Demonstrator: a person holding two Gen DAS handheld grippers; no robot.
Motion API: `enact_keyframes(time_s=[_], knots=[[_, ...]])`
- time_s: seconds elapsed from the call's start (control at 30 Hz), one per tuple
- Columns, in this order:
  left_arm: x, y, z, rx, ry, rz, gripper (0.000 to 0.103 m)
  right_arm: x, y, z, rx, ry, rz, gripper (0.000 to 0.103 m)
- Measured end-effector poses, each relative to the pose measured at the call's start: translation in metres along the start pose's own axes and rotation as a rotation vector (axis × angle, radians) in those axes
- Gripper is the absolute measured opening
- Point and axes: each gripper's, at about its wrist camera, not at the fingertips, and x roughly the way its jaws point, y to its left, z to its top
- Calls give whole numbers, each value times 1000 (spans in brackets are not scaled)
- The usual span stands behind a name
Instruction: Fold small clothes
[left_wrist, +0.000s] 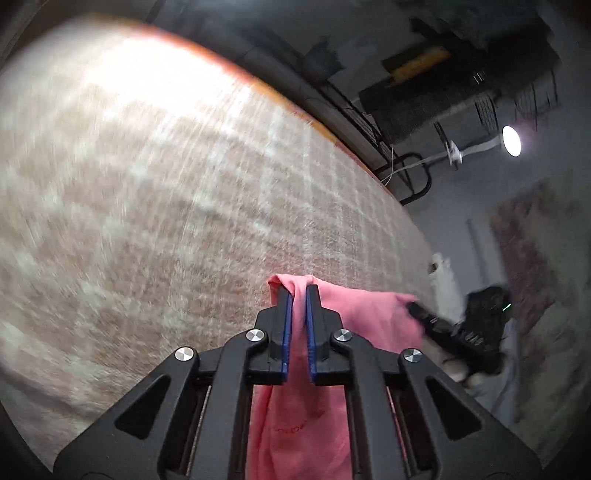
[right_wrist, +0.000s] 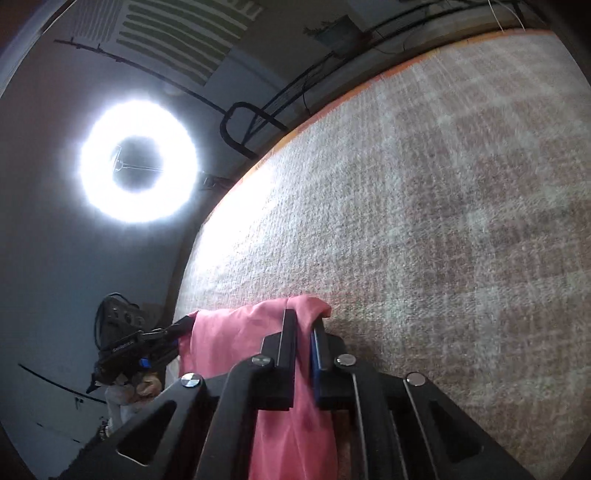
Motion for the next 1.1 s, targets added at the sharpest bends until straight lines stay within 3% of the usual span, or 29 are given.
enact_keyframes(time_s=[0.07,0.1,0.23,0.3,0.37,0.4,0.47,0.57,0.67,0.8,0.93,1.1], knots=[[0,-15,-3,118,-27,89,5,-4,12,2,-54,-25,-41,2],[3,-15,-3,129,-27,137,5,-10,15,2,-76,-43,-65,1],[9,4,0,70,-30,237,5,-2,19,6,-133,-33,-183,4],[2,9,2,47,-50,222,5,0,24,6,-162,-17,-240,9],[-8,10,4,36,-63,206,5,-4,31,7,-200,-27,-292,24],[-13,8,4,37,-69,198,5,-7,33,8,-210,-40,-306,25],[-21,6,1,34,-63,186,8,-19,30,11,-183,-58,-289,28],[-38,3,-10,18,-44,135,34,-37,25,11,-139,-70,-233,36],[-53,-2,-24,9,-28,102,38,-52,27,3,-134,-69,-179,41],[-64,0,-48,-48,9,53,50,-68,20,-13,-87,-49,-101,54],[-57,10,-72,-130,82,20,50,-67,8,-34,-35,-4,-53,54],[-52,11,-84,-136,112,28,50,-51,3,-63,-26,75,-52,50]])
